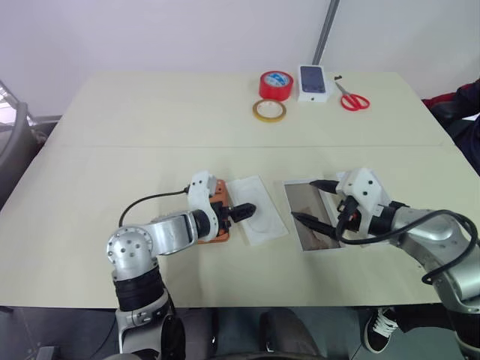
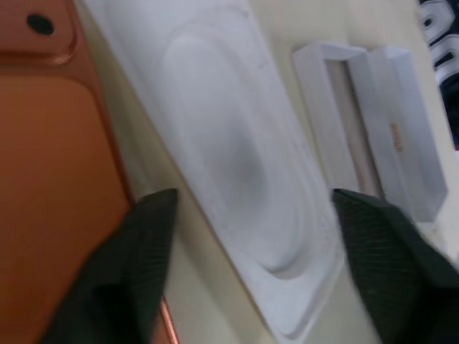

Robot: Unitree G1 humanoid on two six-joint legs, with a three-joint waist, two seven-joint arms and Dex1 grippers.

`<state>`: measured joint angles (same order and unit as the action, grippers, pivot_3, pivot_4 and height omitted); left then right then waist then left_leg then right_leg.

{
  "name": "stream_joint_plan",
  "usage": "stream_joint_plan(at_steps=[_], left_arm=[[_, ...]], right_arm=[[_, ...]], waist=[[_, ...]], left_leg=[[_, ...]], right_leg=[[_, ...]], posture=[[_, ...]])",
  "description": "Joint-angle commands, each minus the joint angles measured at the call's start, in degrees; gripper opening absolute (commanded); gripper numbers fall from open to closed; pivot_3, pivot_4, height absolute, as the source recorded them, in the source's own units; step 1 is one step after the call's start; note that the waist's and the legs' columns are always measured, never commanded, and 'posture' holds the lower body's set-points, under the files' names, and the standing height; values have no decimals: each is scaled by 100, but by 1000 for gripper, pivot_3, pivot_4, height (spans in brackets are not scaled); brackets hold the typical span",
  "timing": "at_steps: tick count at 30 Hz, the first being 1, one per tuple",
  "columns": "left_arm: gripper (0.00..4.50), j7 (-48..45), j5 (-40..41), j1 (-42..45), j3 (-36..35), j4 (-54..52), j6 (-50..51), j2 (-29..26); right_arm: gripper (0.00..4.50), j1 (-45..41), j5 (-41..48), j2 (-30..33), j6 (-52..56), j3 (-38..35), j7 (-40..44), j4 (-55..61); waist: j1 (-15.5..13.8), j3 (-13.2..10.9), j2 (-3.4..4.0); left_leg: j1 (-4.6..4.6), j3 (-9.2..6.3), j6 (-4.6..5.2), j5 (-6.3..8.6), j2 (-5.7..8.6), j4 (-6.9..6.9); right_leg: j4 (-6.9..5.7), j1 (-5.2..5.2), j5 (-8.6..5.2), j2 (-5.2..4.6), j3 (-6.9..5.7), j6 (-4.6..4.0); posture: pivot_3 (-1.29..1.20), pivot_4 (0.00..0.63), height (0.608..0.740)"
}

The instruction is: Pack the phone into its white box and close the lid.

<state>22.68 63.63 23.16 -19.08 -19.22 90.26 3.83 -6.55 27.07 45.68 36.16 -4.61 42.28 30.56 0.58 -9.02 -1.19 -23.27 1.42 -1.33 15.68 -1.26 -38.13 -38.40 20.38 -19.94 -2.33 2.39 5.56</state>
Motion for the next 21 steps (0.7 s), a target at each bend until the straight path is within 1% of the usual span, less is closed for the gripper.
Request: stream_joint_plan(at_steps=[1,4,5,10,15,18,20,21], left_arm=[[1610,49,-235,130,-98,-20,122,26],[106,14,-393,186,-154,-32,183,82],[41,-10,-425,202,-169,-60,180,105],[41,-87,-471,330,-470,-107,177,336],[41,-112,-497,452,-761,-67,224,437],[0,-124,-396,548,-967,-41,224,446],[0,-105,-326,613,-1107,4,224,453],[0,-109,-281,640,-1161,27,224,407]], right_arm=[[4500,-57,38,184,24,14,188,267],[4500,74,-4,458,45,116,467,389],[4500,157,-41,593,29,166,588,445],[4500,505,-283,1190,-182,455,1137,585],[4500,564,-714,1403,-373,769,1301,343],[3659,569,-1020,1445,-519,919,1307,125],[2689,591,-1208,1499,-699,1026,1397,35],[2105,601,-1316,1513,-797,1100,1433,-3]], waist=[[10,0,0],[0,-1,0],[-16,-2,-2],[-8,-9,-15],[-5,-11,-17],[-6,-12,-20],[-6,-12,-20],[-7,-13,-22]], left_leg=[[-1,0,0,0,0,0],[-3,0,-1,0,0,4],[-3,-1,-2,-1,0,4],[-6,-5,-2,-1,8,3],[-5,-5,-2,-1,10,3],[-5,-8,-4,-2,10,3],[-5,-7,-19,-11,13,3],[-6,-7,-33,-18,13,4]], right_leg=[[1,2,0,0,0,0],[1,5,0,1,0,0],[2,5,0,0,0,0],[11,0,0,-6,-2,1],[13,1,2,-8,-2,4],[13,0,2,-8,-3,5],[15,0,2,-9,-3,5],[17,0,2,-10,-3,5]], posture=[[0,150,725],[0,150,725],[0,150,725],[0,150,725],[0,150,725],[0,150,725],[0,150,725],[0,150,725]])
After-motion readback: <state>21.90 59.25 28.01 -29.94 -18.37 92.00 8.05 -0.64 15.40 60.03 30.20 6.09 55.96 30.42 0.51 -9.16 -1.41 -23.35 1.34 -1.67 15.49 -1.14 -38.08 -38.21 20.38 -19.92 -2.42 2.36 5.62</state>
